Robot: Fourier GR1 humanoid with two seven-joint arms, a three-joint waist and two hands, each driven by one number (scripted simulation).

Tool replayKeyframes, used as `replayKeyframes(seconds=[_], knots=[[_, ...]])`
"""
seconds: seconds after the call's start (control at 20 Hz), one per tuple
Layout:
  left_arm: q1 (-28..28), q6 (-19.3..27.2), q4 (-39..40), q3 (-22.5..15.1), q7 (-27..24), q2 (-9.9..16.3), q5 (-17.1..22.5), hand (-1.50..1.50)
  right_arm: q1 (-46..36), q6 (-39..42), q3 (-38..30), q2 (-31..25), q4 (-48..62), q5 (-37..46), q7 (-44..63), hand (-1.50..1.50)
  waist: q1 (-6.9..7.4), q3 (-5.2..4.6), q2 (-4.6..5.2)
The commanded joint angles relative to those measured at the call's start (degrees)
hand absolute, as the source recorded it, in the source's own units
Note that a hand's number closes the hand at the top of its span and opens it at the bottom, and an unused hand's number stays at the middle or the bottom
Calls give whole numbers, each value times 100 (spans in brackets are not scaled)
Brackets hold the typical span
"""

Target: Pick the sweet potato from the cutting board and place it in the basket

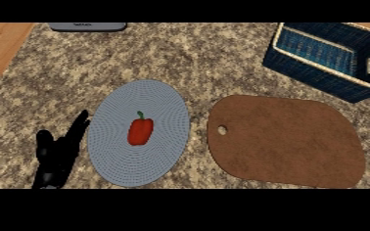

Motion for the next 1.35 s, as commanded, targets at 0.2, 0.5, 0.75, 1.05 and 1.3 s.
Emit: replayKeyframes(seconds=[0.2, 0.5, 0.75, 1.05, 1.3], knots=[[-26, -29, 479, 80, 323, -48, 54, 0, 547, 709, 355, -423, 317, 239, -304, -150, -97, -89, 32], [85, -109, 660, 61, 183, -119, 19, 0, 470, 702, 326, -749, 149, 123, -539, -150, -67, -91, 34], [220, -216, 583, 151, 123, -86, 106, 0, 654, 434, 153, -789, -364, -107, -494, -150, -103, -91, 13], [305, -129, 336, 68, 248, -151, -12, 0, 859, 268, -119, -1067, -904, -230, -8, -150, -134, -90, 1], [155, 26, 325, 175, 385, -197, -42, 0, 1782, 906, -429, -1267, -2161, -743, 154, -150, -348, -89, -53]])
